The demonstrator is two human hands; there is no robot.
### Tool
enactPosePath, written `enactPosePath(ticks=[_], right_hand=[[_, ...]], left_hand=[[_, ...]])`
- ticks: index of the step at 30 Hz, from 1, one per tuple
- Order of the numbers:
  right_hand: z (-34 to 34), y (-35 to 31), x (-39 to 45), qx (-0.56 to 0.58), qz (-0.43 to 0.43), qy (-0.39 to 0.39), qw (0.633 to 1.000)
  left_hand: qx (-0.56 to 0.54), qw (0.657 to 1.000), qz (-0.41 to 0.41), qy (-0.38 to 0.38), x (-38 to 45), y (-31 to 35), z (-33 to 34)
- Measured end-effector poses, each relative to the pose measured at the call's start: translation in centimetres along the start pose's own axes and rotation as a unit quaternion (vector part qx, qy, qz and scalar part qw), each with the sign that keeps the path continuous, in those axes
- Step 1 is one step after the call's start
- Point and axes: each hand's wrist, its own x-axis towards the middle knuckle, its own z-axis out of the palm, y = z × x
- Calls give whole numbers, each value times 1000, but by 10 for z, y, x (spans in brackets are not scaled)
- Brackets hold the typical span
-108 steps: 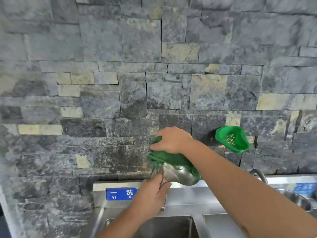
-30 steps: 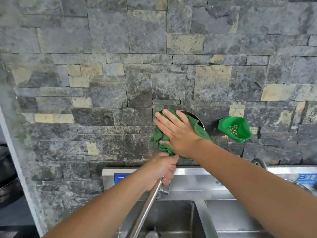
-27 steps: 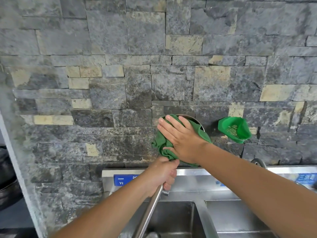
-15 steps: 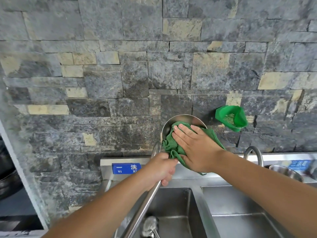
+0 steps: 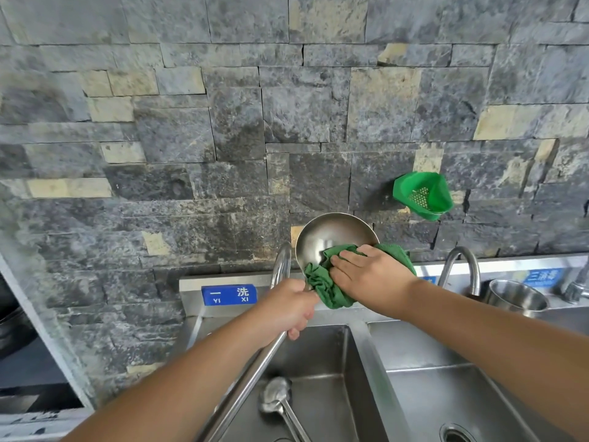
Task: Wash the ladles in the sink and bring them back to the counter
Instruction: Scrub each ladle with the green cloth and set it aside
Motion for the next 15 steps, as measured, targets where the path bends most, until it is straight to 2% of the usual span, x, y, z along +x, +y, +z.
enactPosePath(ticks=[7,9,12,14,15], right_hand=[[8,-16,2,65,-3,20,998],[9,-28,-5,135,10,-6,991],[21,-61,-38,237,12,-90,967],[34,-79,-66,279,37,-204,938],[43,-85,-79,298,77,-259,915]], left_hand=[[-4,999,-42,-12,12,-17,-6],[16,999,-36,12,15,-21,-10],[-43,995,-22,90,22,-21,-30],[-116,986,-17,116,24,-18,-51],[-130,985,-15,116,24,-18,-59]])
